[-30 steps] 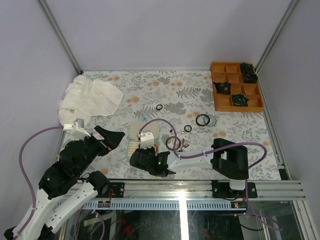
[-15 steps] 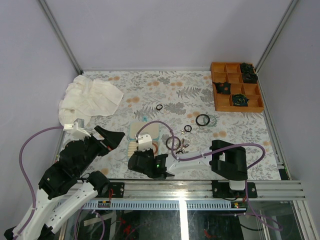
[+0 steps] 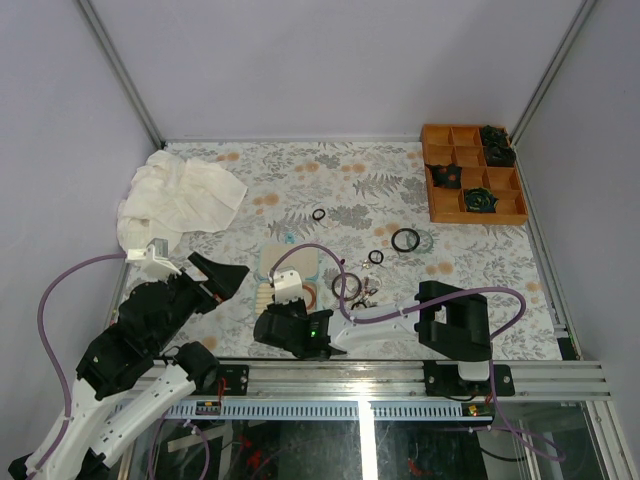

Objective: Organize the mixed jewelry

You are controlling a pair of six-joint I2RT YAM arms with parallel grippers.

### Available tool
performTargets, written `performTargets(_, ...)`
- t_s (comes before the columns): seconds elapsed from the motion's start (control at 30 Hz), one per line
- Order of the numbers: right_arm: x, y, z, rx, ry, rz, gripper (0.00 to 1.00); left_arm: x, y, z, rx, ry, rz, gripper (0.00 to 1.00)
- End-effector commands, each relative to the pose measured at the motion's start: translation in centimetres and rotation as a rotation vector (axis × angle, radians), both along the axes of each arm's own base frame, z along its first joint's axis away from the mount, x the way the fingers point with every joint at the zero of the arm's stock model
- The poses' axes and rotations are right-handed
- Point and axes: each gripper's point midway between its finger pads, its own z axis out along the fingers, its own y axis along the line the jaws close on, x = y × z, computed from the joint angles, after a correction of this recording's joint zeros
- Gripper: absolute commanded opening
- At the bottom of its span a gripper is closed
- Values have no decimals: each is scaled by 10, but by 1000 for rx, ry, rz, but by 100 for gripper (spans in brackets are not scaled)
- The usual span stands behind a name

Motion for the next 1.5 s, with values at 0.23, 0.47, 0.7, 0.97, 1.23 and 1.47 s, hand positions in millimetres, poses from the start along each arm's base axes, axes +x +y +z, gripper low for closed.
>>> performTargets(0.23, 12, 6, 24, 29, -97, -50, 8, -1, 3, 11, -7, -36, 3, 100)
performTargets(0.47, 15, 7, 23, 17, -116, -51, 8, -1, 3, 12, -8, -37, 3, 100)
performTargets(0.7, 11, 10, 16, 14, -120, -48, 8, -1, 3, 12, -8, -36, 1, 100)
performTargets(0.97, 5, 13, 13, 10, -125, -39, 9, -2, 4, 12, -11, -38, 2, 100)
performTargets(1.23, -1, 15, 12, 4, -125, -28, 21, -3, 3, 13, -15, -40, -2, 100)
performTargets(1.47, -6, 16, 14, 5, -123, -18, 29, -5, 5, 14, -18, -41, 0, 100)
